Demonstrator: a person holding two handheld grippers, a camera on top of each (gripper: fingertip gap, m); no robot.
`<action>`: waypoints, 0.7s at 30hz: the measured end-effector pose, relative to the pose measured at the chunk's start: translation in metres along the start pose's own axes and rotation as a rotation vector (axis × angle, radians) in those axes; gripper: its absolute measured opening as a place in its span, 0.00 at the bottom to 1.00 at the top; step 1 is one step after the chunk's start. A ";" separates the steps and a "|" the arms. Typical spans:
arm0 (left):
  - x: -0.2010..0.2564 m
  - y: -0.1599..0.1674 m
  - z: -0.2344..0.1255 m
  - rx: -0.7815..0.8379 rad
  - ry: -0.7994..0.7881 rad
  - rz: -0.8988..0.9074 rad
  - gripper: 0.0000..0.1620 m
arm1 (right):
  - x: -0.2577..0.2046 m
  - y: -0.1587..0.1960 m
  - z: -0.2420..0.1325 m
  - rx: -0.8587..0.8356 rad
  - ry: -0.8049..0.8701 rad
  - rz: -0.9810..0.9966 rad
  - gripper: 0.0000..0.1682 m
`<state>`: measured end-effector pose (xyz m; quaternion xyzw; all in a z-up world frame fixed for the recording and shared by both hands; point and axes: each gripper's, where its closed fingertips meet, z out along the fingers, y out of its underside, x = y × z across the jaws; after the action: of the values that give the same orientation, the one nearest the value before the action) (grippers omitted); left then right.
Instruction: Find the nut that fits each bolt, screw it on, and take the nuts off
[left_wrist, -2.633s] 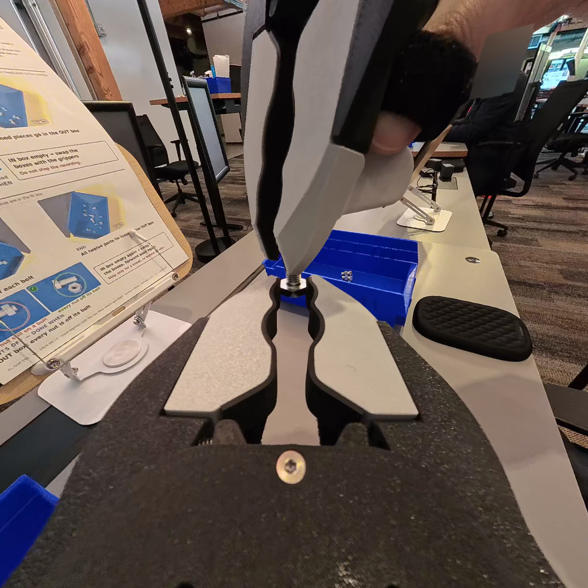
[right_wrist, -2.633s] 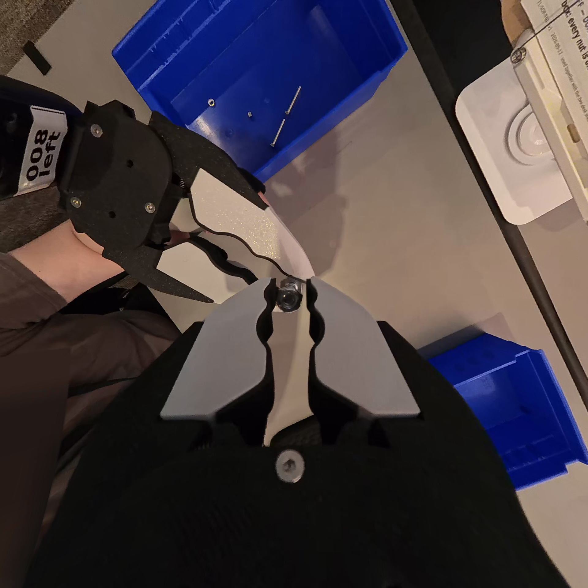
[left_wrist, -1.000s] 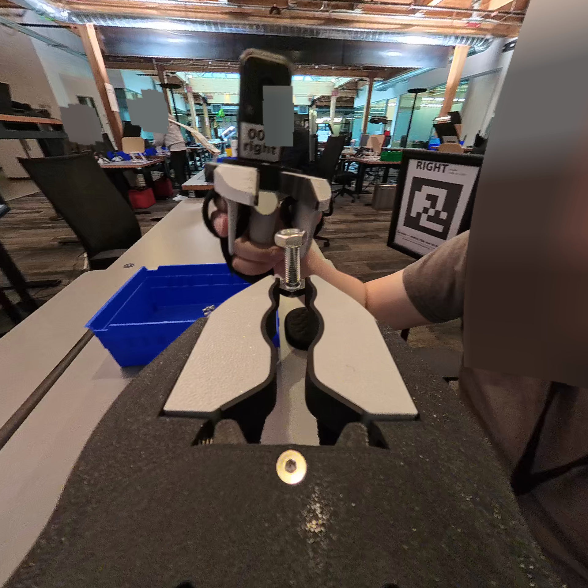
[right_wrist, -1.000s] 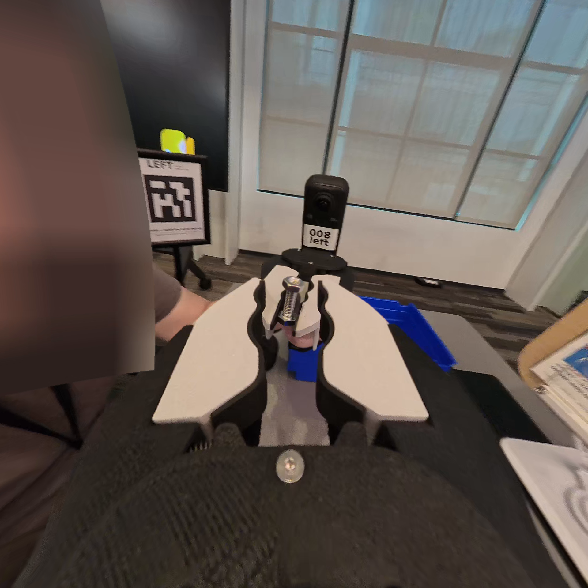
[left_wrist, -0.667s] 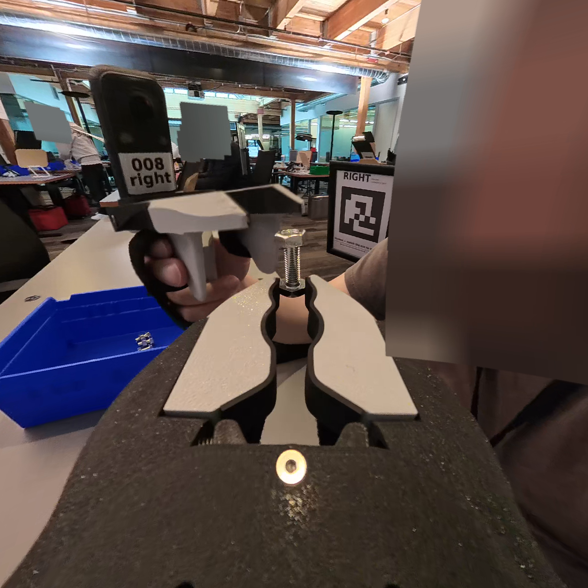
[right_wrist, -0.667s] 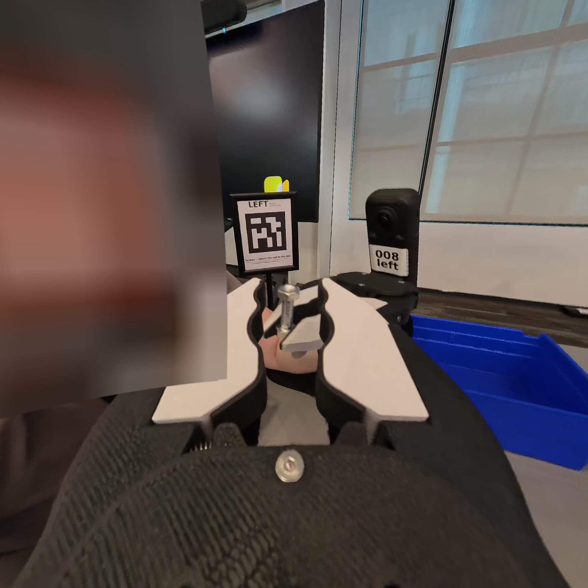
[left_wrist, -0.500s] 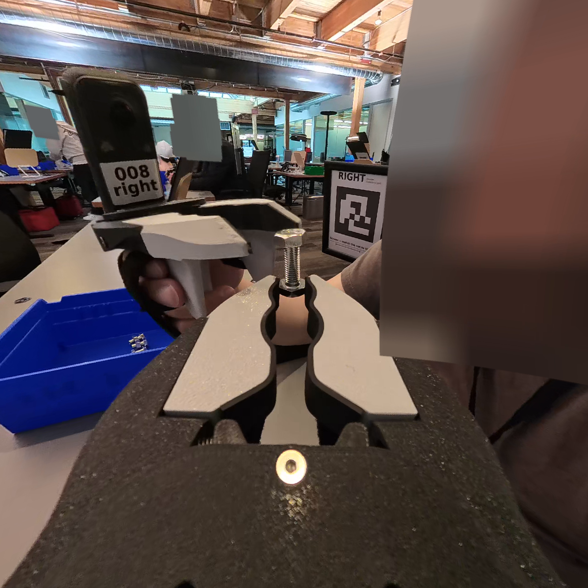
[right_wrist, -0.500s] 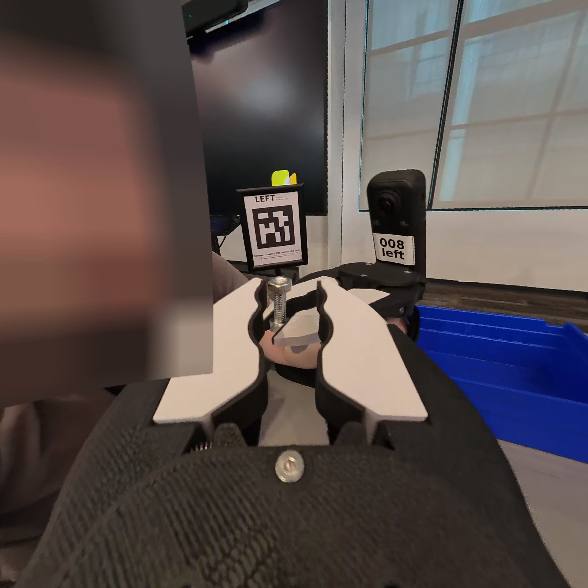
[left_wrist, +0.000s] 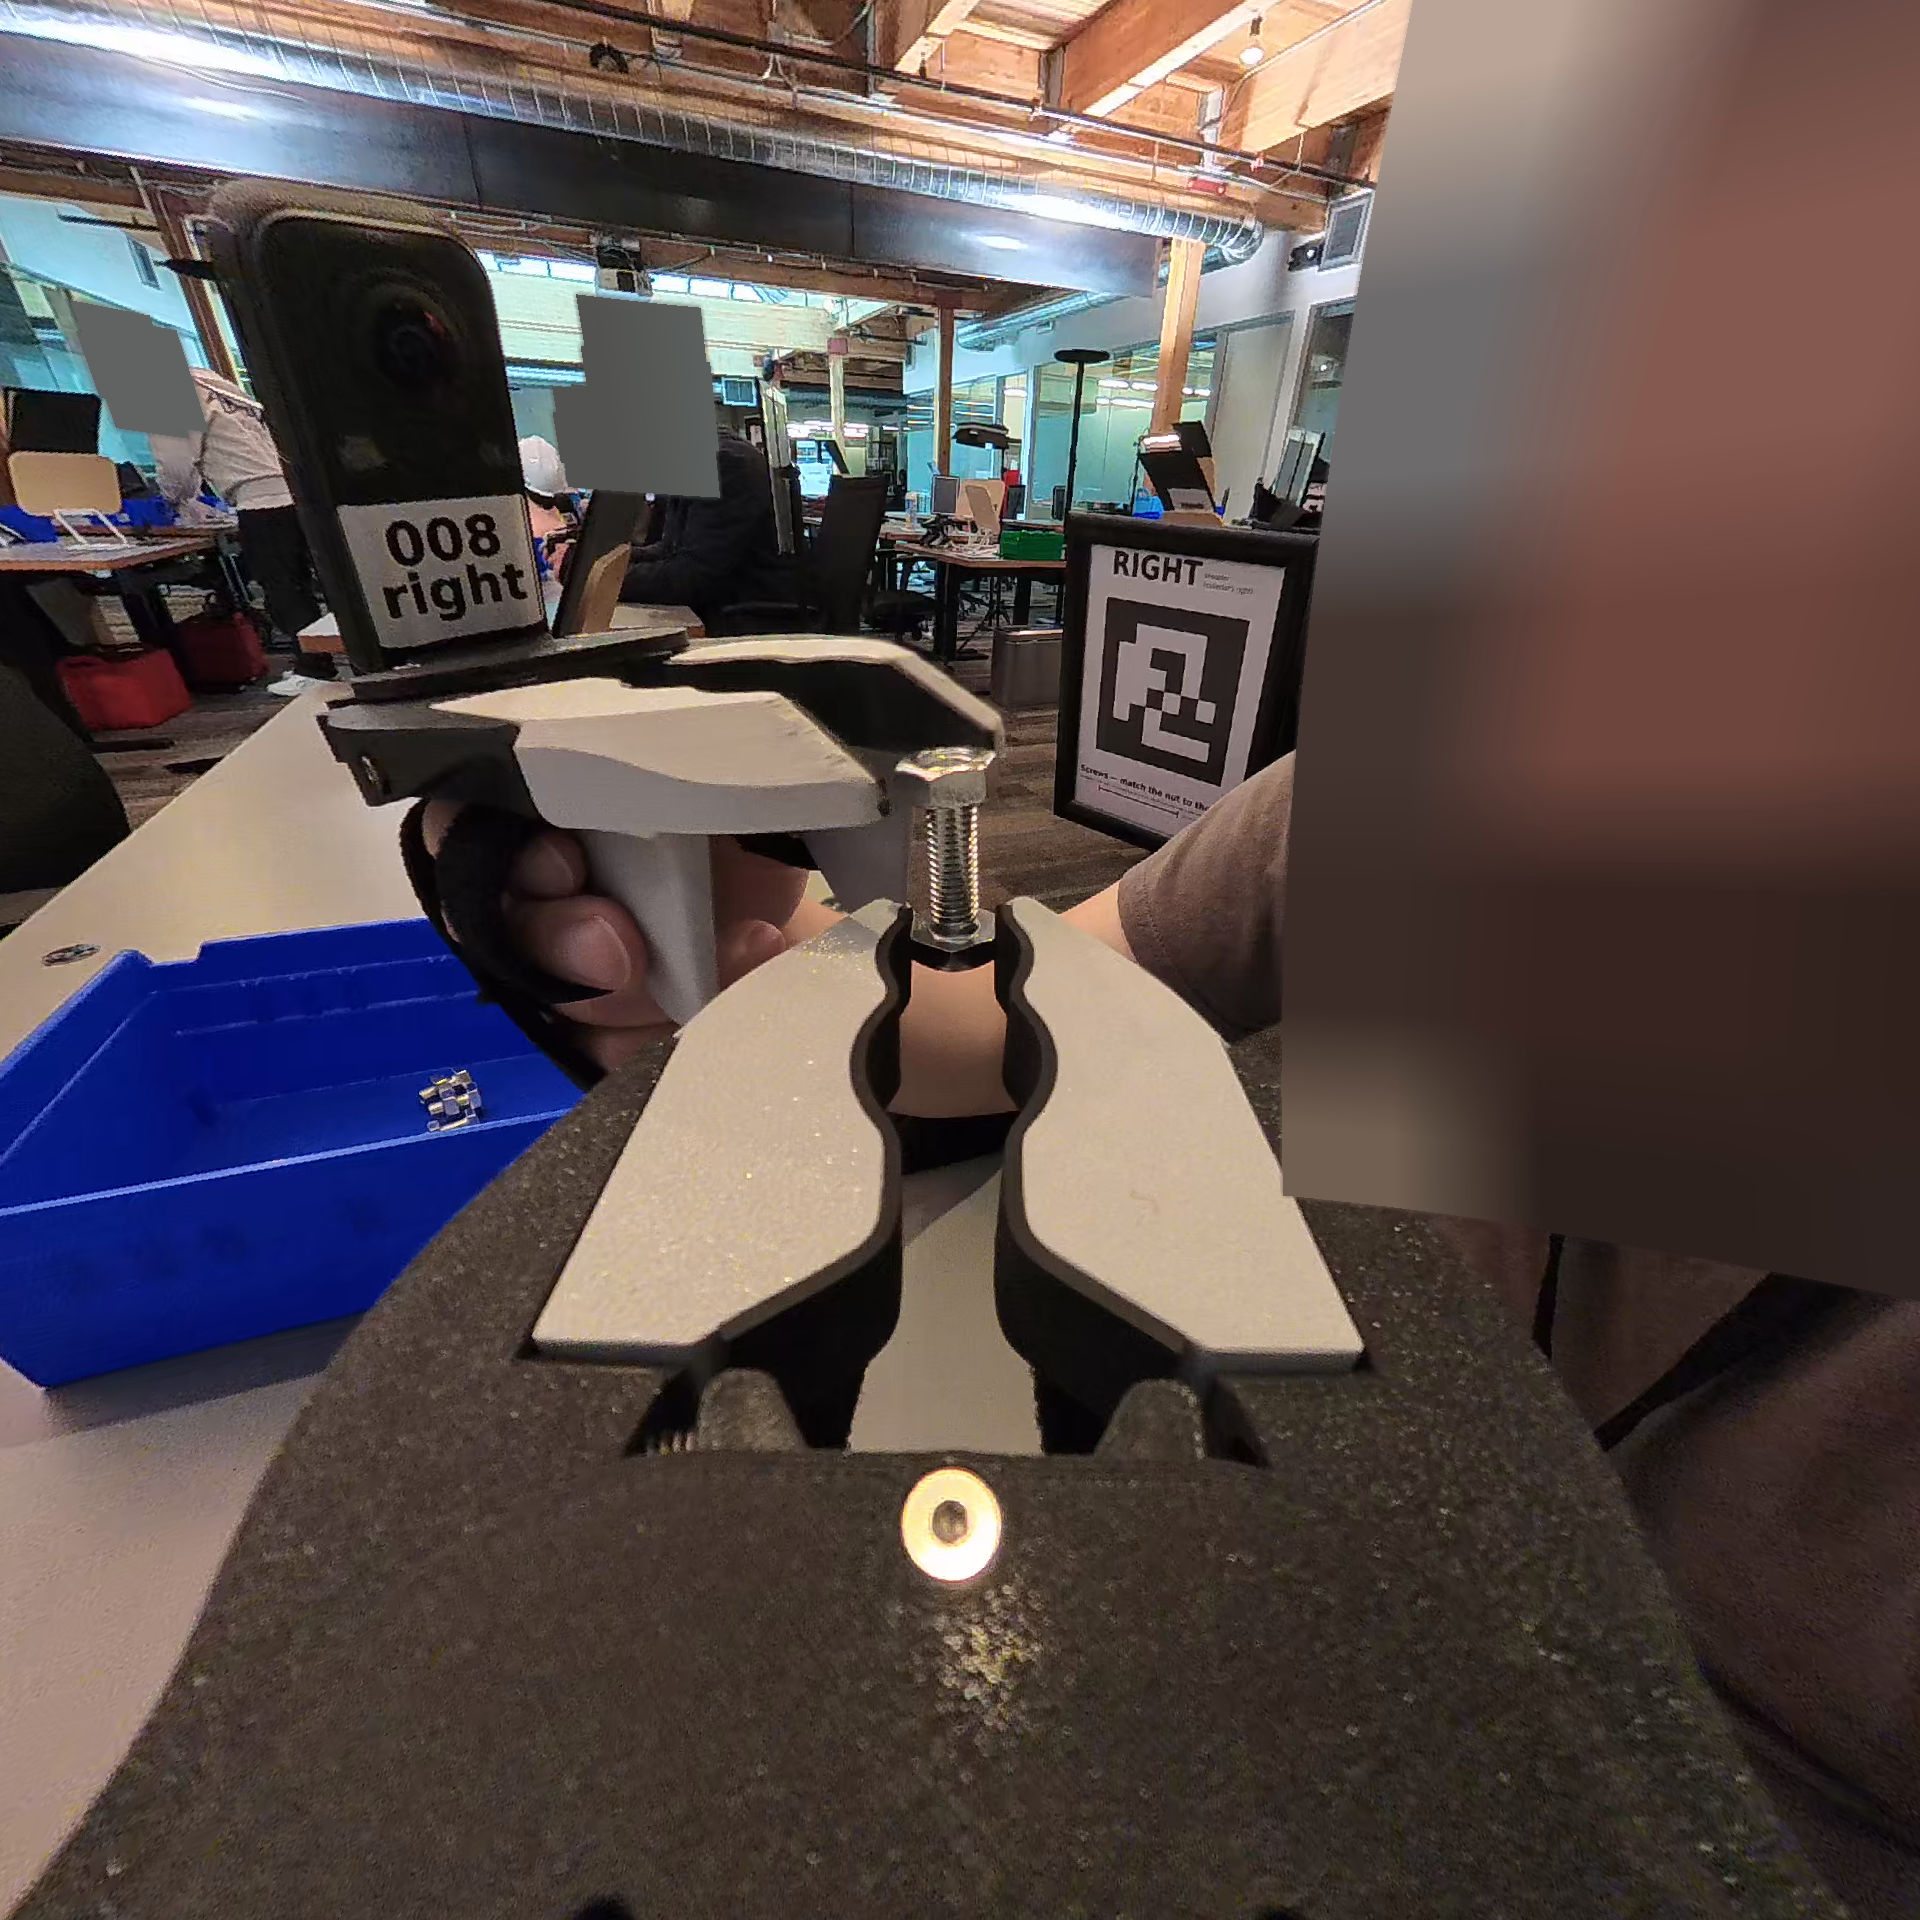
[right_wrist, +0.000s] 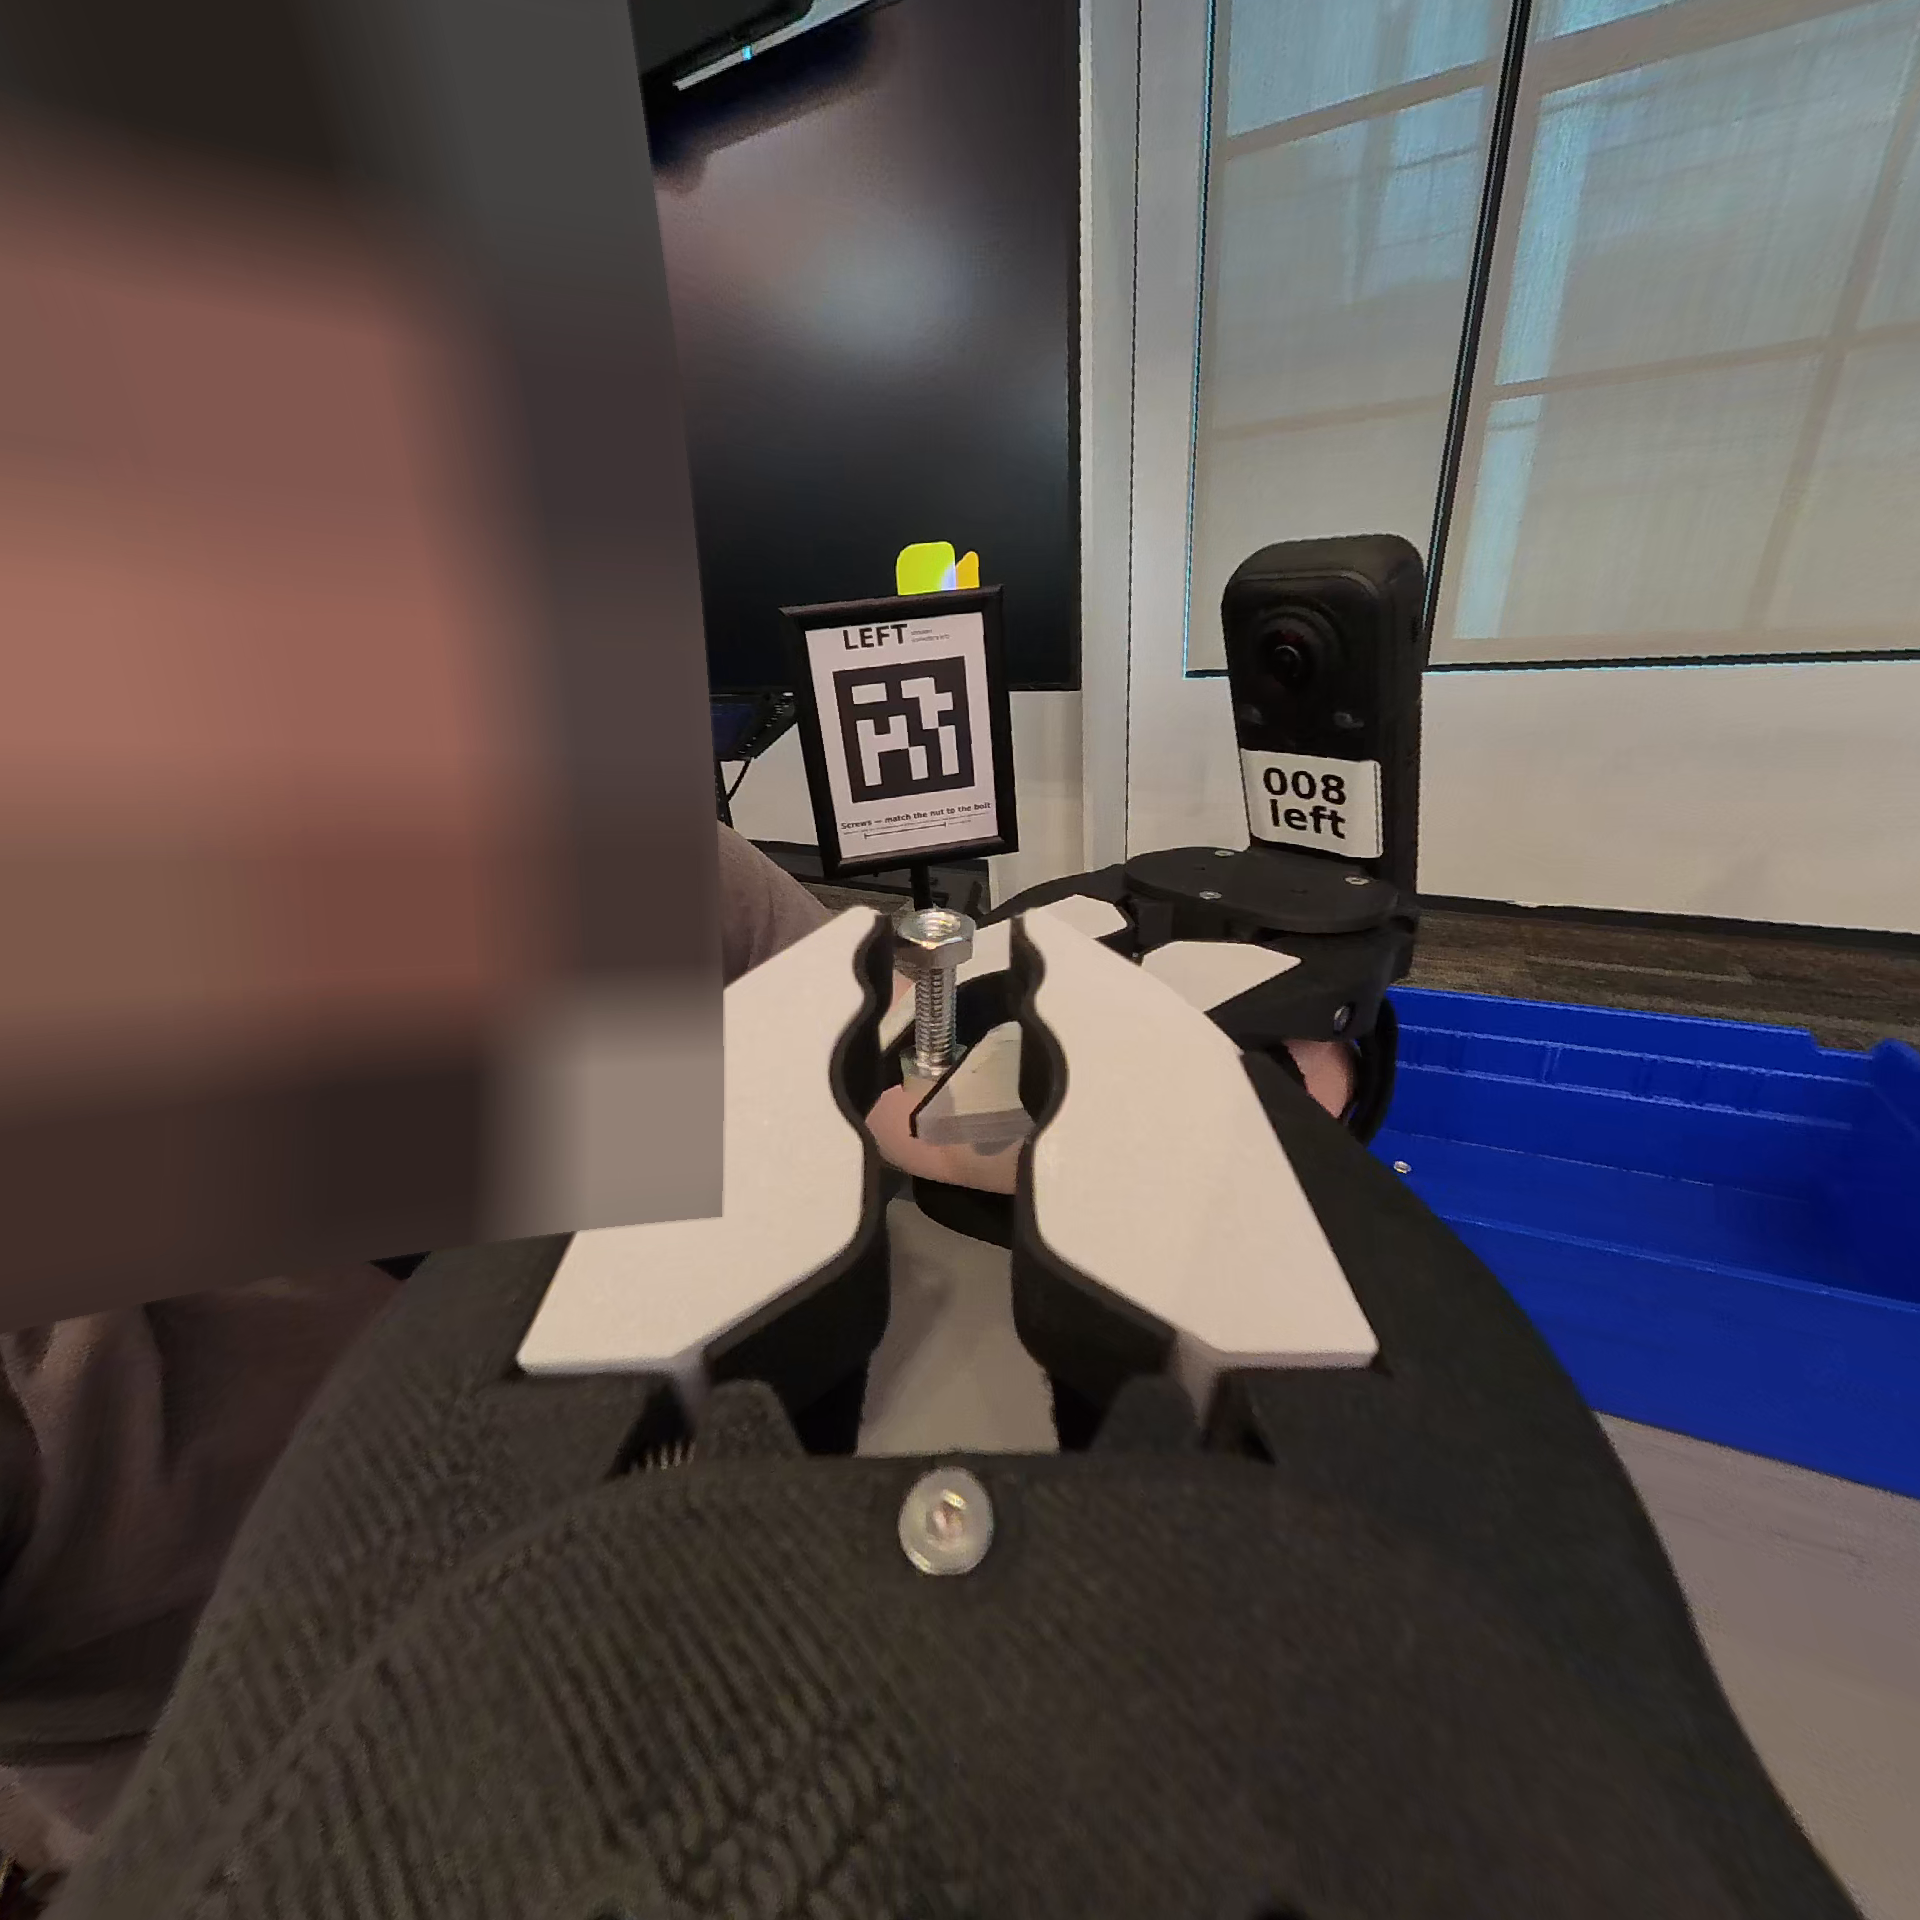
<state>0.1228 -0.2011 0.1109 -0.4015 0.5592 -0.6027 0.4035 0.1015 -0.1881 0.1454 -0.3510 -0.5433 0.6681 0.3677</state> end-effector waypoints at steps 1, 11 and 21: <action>0.000 0.000 0.000 -0.001 -0.003 0.001 0.09 | 0.001 0.001 0.000 -0.003 0.002 0.001 0.13; -0.001 0.001 0.000 -0.001 -0.006 -0.001 0.09 | 0.000 0.003 0.002 -0.008 -0.007 -0.003 0.11; -0.001 0.001 0.000 -0.008 -0.007 0.002 0.09 | -0.003 0.005 0.002 -0.018 -0.021 -0.014 0.09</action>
<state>0.1237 -0.2000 0.1094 -0.4046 0.5606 -0.5988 0.4043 0.1004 -0.1928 0.1413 -0.3434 -0.5556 0.6643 0.3635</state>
